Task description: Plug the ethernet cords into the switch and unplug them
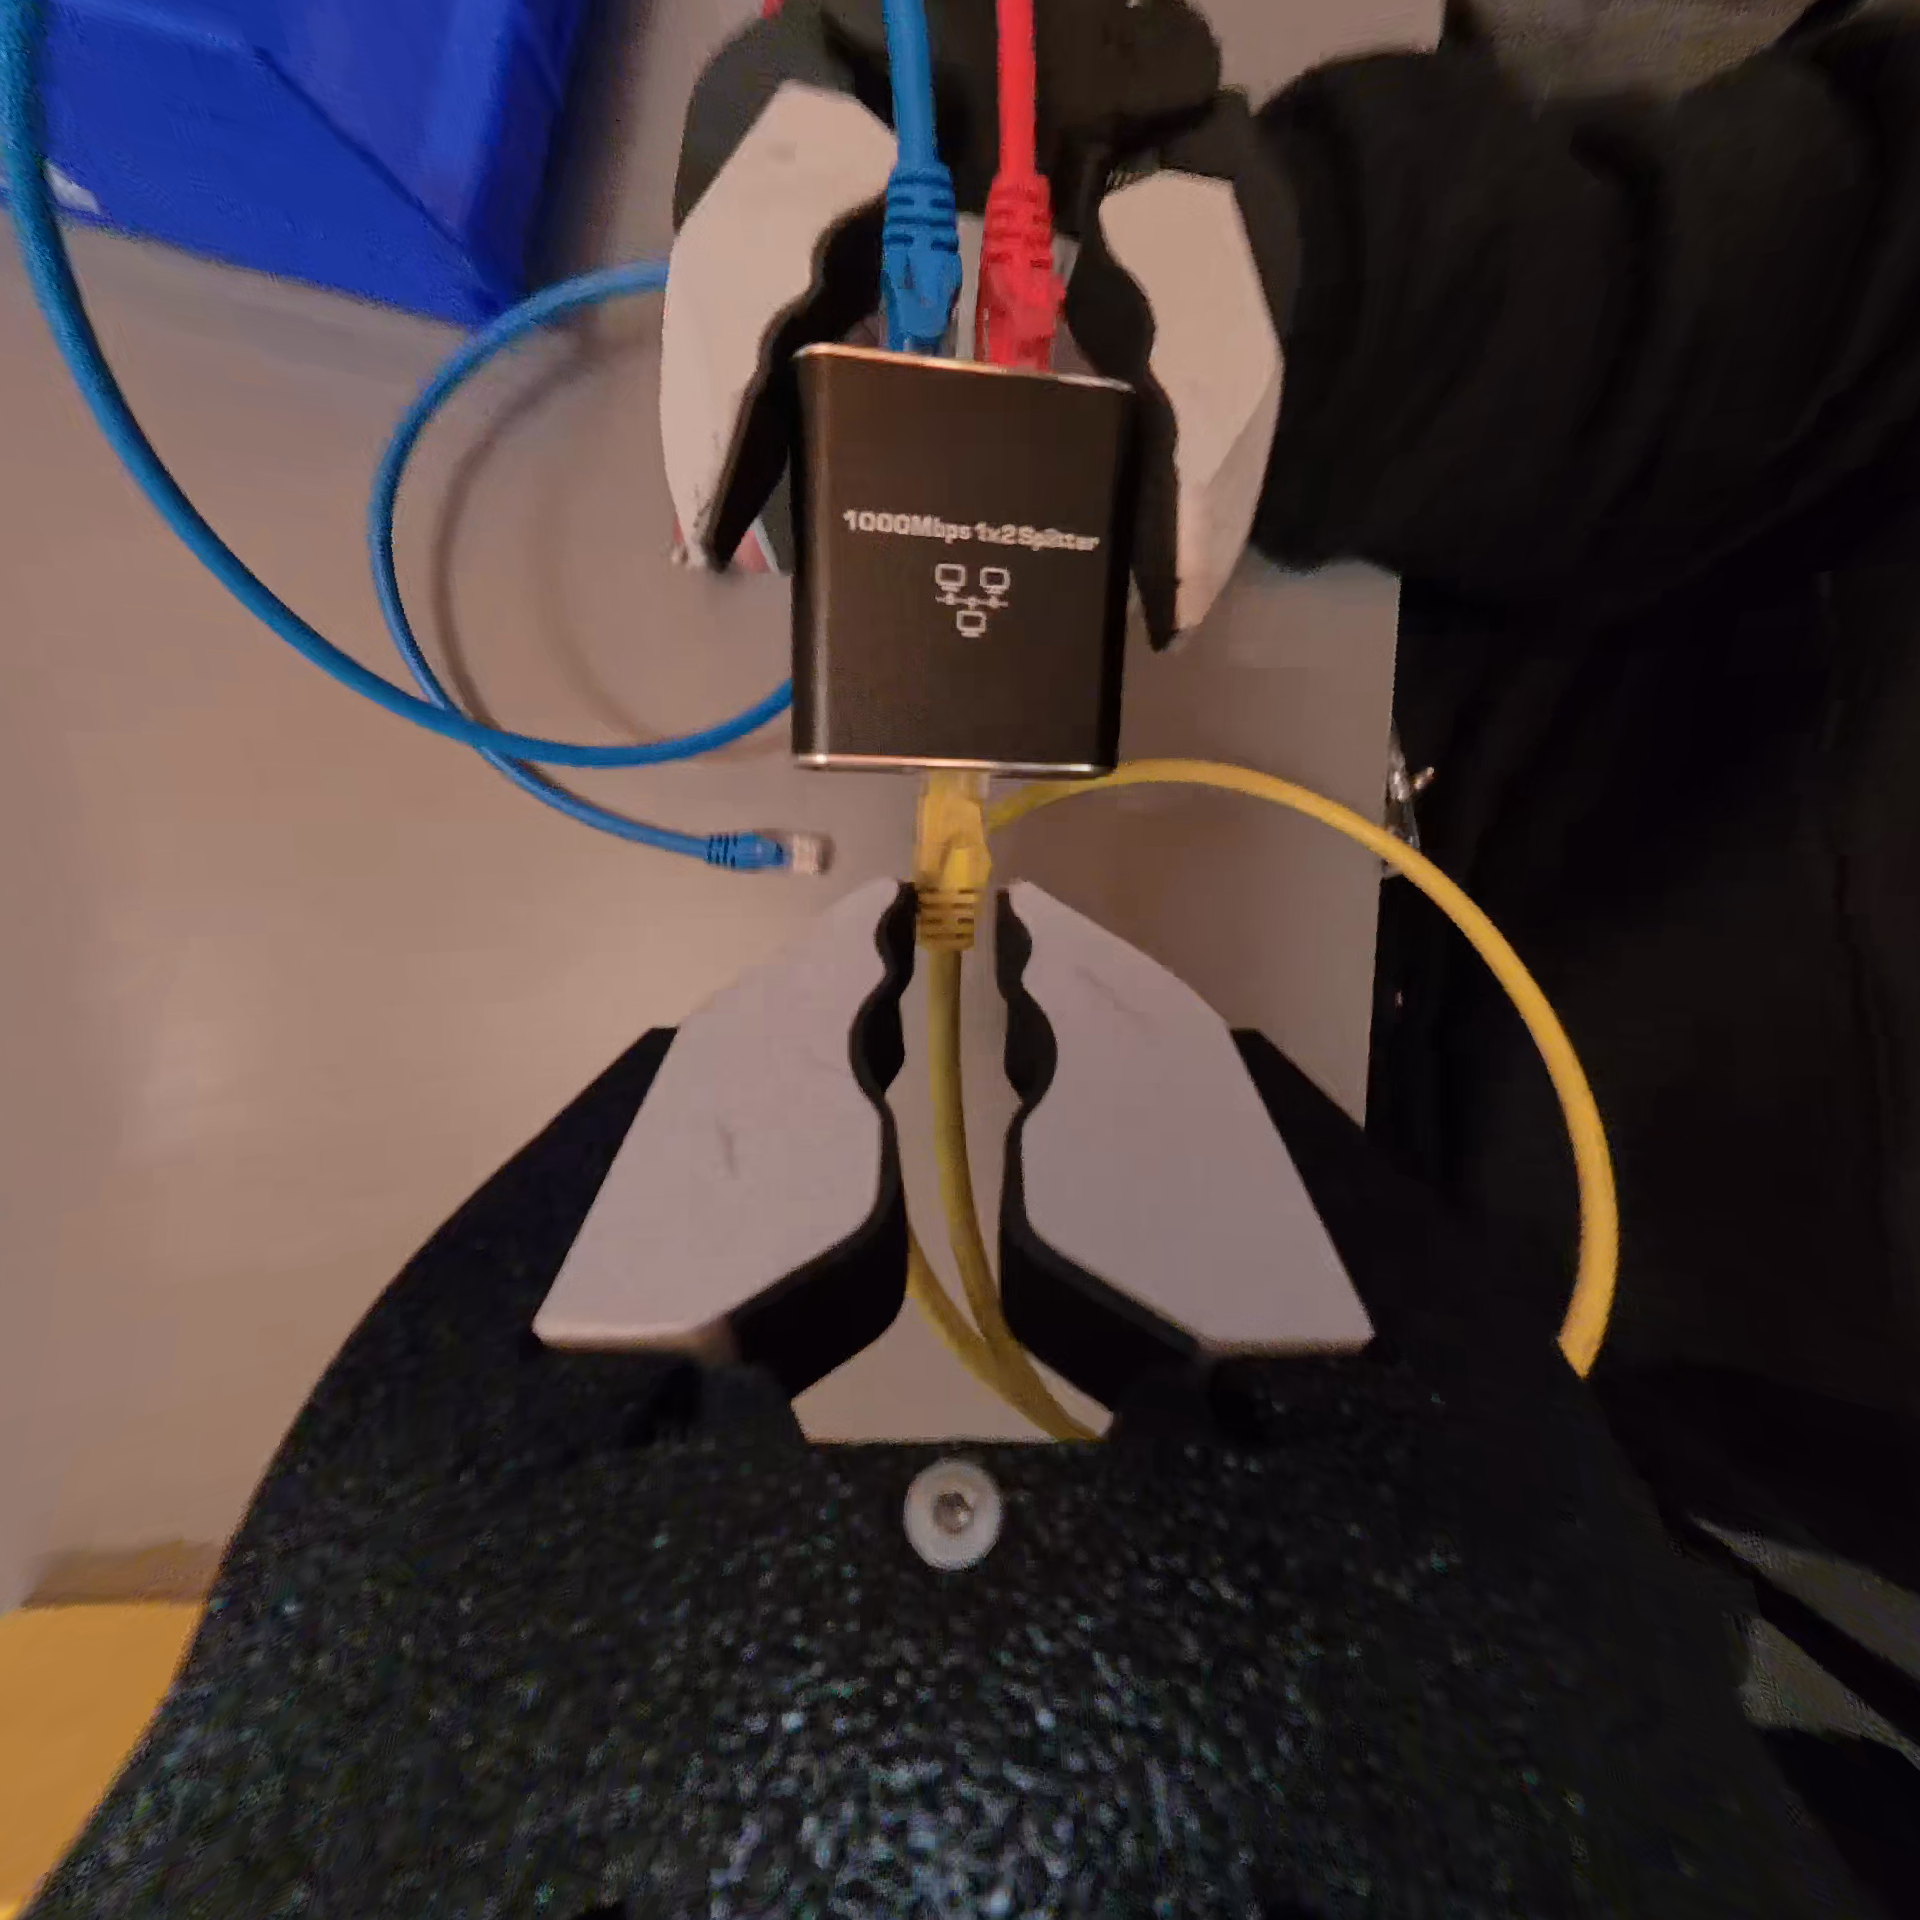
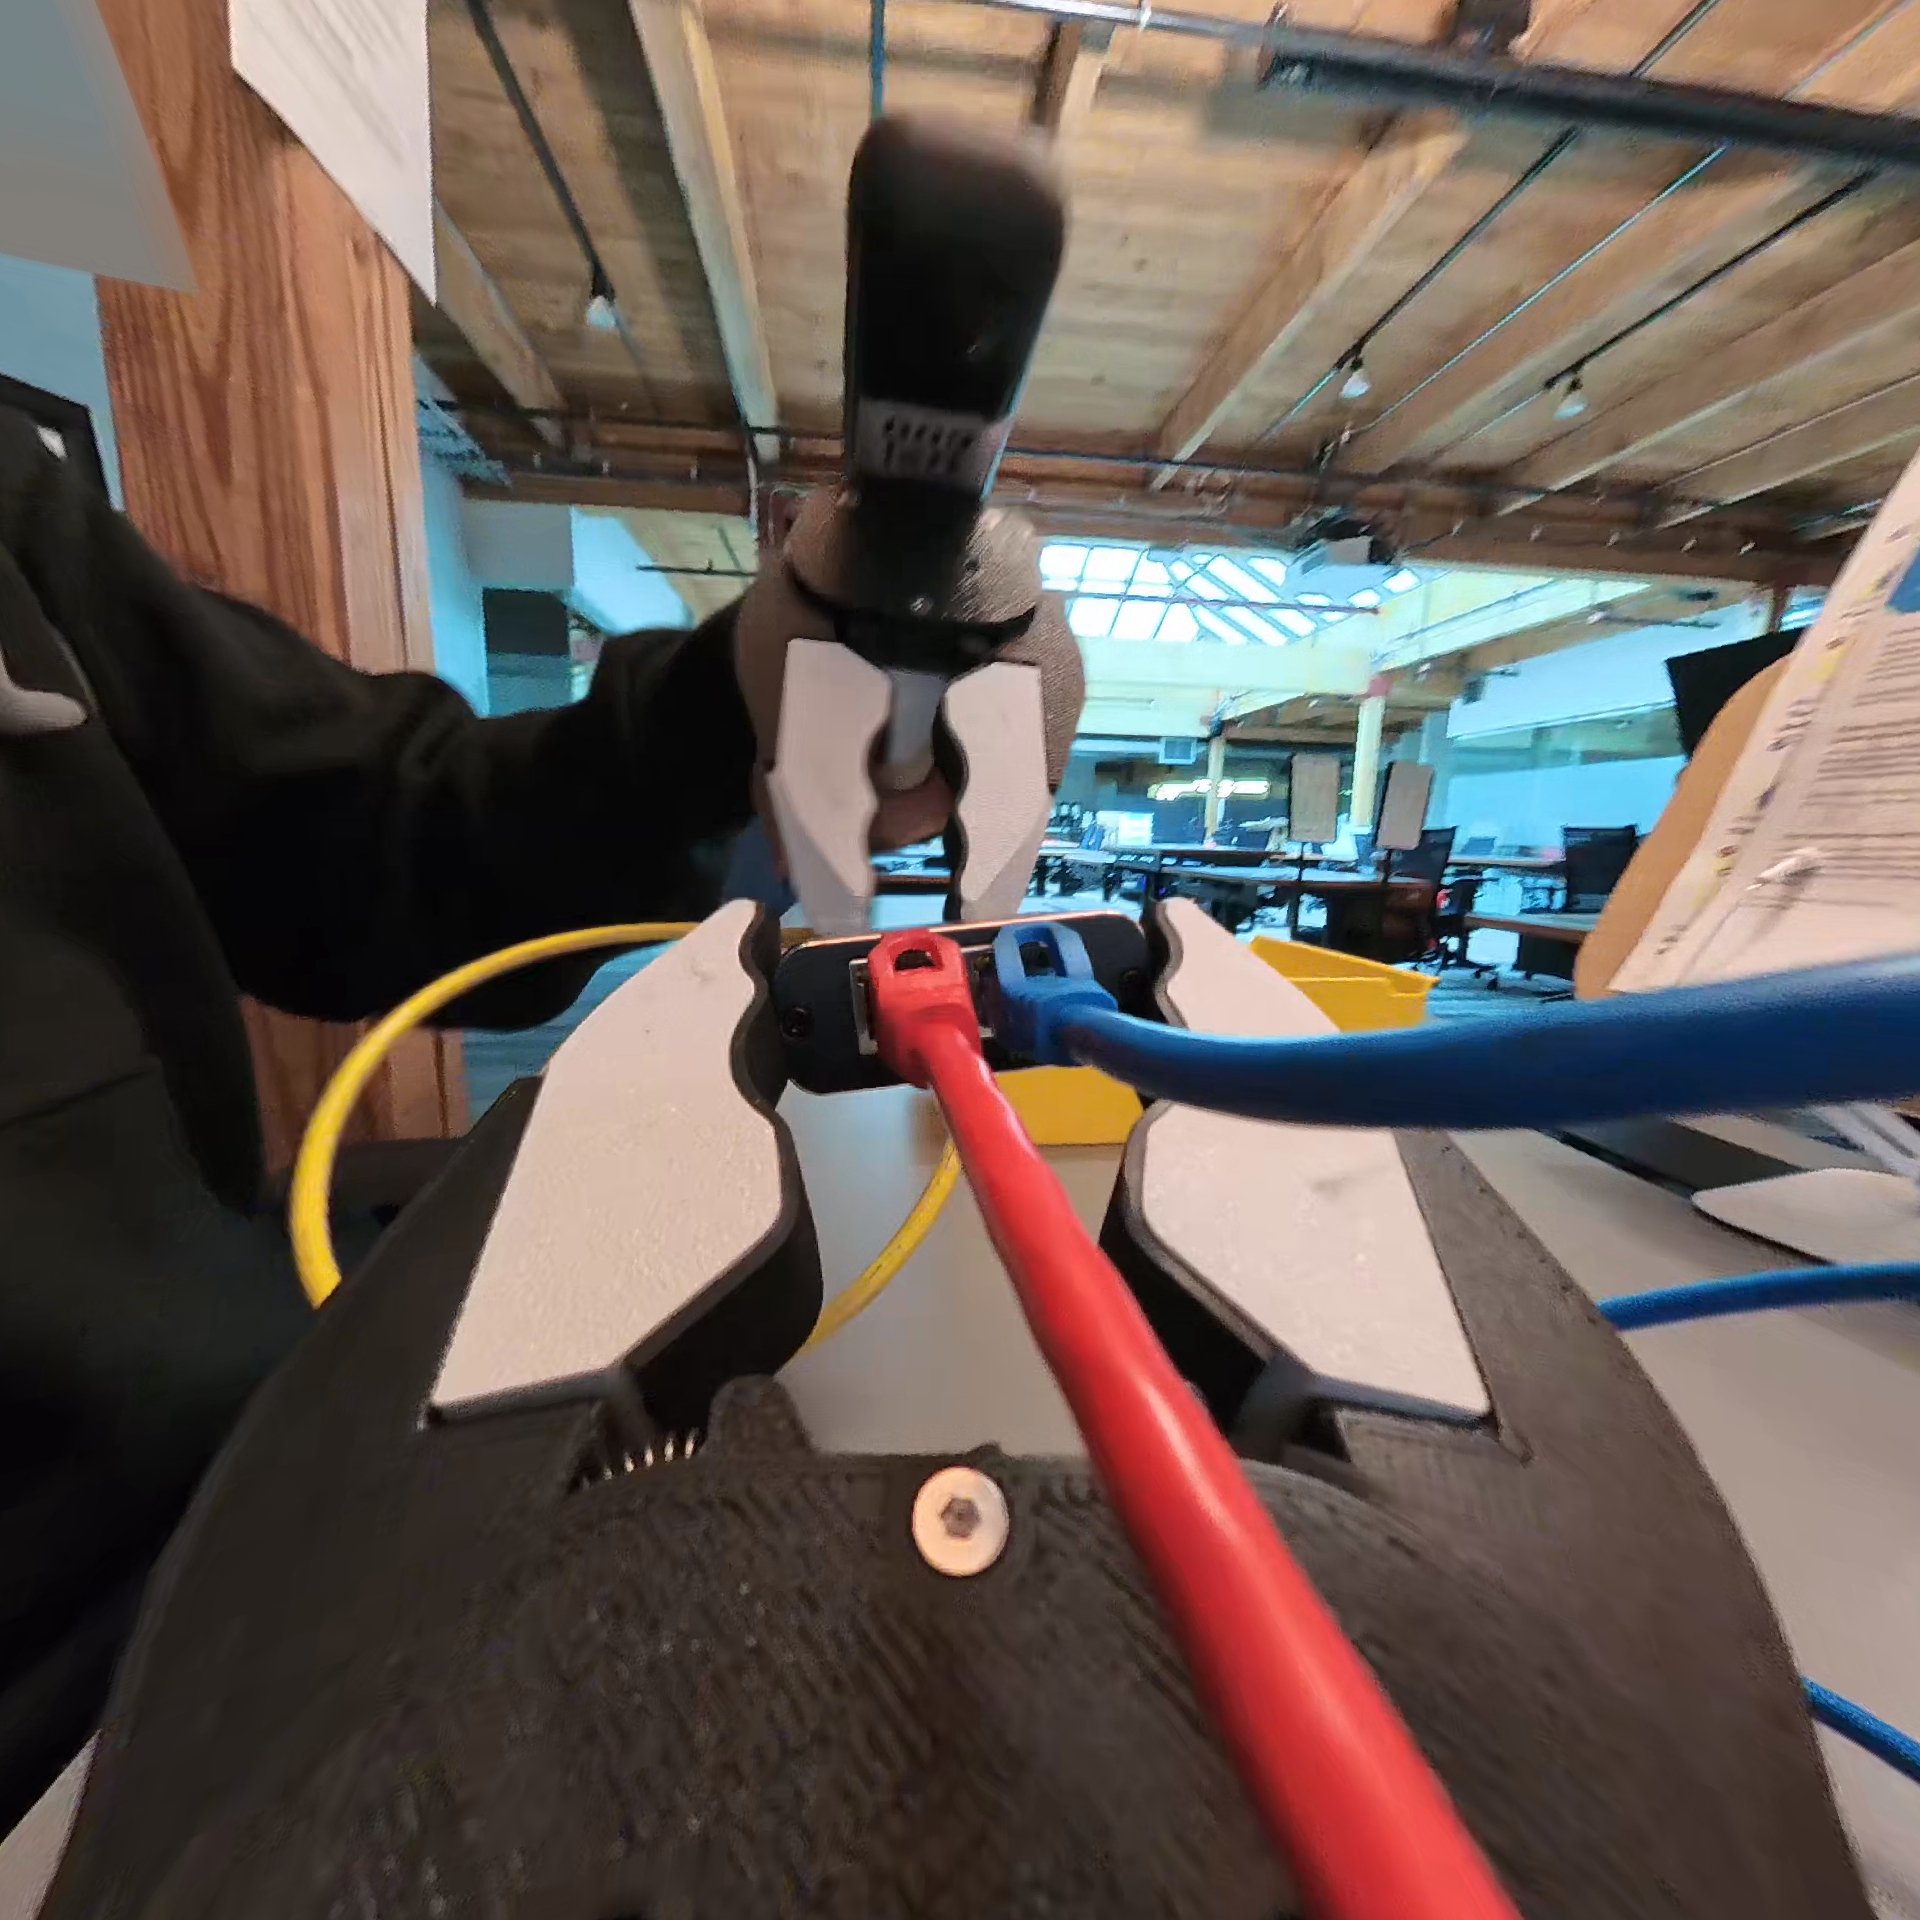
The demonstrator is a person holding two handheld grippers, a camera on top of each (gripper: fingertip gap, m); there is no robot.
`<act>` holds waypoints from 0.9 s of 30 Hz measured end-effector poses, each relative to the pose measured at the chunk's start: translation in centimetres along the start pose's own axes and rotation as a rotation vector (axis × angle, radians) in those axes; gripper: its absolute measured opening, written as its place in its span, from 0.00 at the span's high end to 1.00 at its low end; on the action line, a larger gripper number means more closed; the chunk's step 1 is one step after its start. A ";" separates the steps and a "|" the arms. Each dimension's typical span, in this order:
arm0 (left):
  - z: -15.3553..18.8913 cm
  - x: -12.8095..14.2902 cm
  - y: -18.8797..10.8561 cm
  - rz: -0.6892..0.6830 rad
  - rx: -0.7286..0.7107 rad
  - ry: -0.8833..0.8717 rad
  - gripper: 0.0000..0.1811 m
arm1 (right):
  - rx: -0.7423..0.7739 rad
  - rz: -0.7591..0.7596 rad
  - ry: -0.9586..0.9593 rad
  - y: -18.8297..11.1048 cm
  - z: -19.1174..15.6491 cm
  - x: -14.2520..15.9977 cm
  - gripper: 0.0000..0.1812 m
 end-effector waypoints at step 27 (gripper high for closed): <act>0.2 4.4 1.8 0.144 -0.103 0.073 0.95 | 0.000 -0.200 -0.046 1.3 -0.4 1.2 0.64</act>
Point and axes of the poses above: each gripper's, where its closed fingertips meet, y out along the fingers, x out of its underside, z = x × y across the jaws, the point moved 9 cm from there along -y, back along the fingers, and after that the axes turned 10 degrees about -z, right-handed, at the moved point
